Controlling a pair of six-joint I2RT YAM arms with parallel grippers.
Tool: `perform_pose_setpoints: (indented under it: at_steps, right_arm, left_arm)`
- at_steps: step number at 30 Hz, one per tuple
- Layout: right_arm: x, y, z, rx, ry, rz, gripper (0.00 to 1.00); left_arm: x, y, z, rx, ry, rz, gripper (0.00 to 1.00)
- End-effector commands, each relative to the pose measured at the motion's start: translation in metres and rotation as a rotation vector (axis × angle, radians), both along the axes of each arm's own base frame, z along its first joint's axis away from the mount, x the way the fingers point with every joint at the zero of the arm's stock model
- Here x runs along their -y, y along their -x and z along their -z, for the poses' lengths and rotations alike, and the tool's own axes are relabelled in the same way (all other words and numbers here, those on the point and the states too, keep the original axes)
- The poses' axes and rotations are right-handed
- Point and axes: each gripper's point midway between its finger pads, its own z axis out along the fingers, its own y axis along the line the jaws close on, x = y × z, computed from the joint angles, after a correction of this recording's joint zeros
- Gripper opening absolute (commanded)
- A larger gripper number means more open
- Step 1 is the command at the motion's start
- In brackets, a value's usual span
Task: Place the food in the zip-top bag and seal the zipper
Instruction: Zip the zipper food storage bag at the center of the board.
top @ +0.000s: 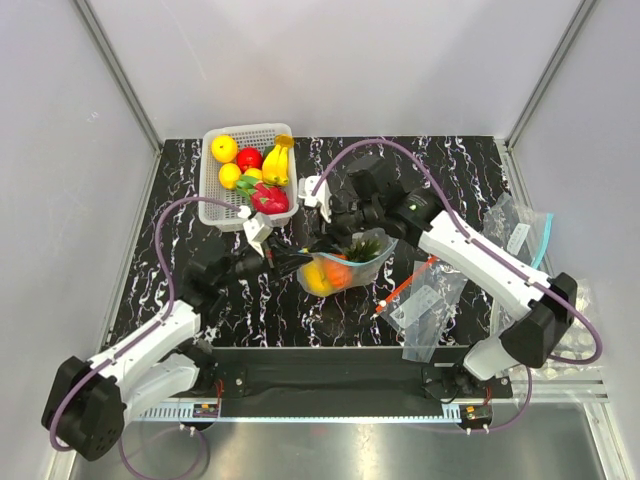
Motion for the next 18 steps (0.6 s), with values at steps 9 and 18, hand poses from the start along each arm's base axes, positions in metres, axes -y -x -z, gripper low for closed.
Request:
perform_pose_setpoints:
  at_steps: [9,18]
  right_arm:
    - [-0.018,0.008,0.002,0.034,0.024,-0.088,0.45]
    - [-0.023,0.012,0.004,0.026,0.012,-0.086,0.39]
  left_arm:
    - [-0.010,-0.003,-0.036,0.103,0.080,-0.056,0.00]
    - [-0.012,-0.008,-0.030,0.080,0.070,-0.070,0.00]
